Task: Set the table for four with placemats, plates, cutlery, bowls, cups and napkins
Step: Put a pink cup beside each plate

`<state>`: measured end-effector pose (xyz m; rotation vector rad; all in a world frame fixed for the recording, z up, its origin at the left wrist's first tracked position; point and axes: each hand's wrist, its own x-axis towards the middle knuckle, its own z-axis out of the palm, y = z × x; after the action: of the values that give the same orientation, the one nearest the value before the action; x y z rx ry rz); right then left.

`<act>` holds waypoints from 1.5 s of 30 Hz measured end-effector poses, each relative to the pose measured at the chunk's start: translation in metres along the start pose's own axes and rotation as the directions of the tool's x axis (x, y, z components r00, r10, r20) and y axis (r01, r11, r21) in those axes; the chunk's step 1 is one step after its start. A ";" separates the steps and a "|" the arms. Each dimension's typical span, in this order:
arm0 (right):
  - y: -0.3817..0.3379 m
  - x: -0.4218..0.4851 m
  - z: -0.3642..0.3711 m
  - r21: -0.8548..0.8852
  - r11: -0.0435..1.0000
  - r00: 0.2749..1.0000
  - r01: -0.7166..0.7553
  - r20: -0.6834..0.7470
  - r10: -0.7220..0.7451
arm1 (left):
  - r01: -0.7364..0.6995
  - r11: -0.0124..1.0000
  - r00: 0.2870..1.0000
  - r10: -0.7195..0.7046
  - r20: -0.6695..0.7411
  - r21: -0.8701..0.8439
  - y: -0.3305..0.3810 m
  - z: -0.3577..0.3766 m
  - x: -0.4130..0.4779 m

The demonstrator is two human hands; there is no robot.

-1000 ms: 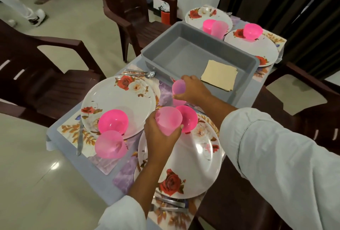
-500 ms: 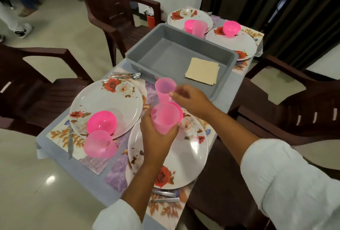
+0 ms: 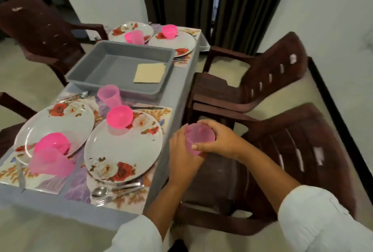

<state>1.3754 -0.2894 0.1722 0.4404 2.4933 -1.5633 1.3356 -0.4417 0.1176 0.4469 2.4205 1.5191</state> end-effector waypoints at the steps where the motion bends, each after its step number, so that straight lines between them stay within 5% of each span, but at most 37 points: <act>1: 0.011 -0.023 -0.013 0.007 1.000 0.999 0.004 -0.043 -0.004 | -0.028 1.000 1.000 0.028 0.010 0.003 0.013 0.017 -0.015; 5: 0.057 -0.122 -0.065 0.088 0.995 0.976 0.038 -0.217 -0.018 | -0.176 0.984 0.984 0.177 0.009 -0.023 0.074 0.085 -0.088; 11: 0.106 -0.230 -0.124 0.165 0.985 0.920 0.042 -0.391 0.026 | -0.211 0.966 0.970 0.225 0.091 -0.148 0.130 0.168 -0.164; 21: 0.155 -0.295 -0.215 0.315 0.945 0.895 0.091 -0.442 0.062 | -0.236 0.942 0.955 0.270 0.122 -0.237 0.197 0.268 -0.186; 35: 0.211 -0.116 -0.392 0.210 0.977 0.944 0.041 -0.328 0.031 | -0.122 0.917 0.993 0.113 -0.047 -0.380 0.239 0.413 -0.003; 45: 0.210 -0.007 -0.466 0.353 0.933 0.981 0.073 -0.194 -0.003 | -0.099 0.932 0.992 0.064 -0.113 -0.348 0.271 0.440 0.101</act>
<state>1.4592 0.2139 0.2002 0.6214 2.3551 -2.0958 1.4373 0.0725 0.1698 0.4075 2.1500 2.0058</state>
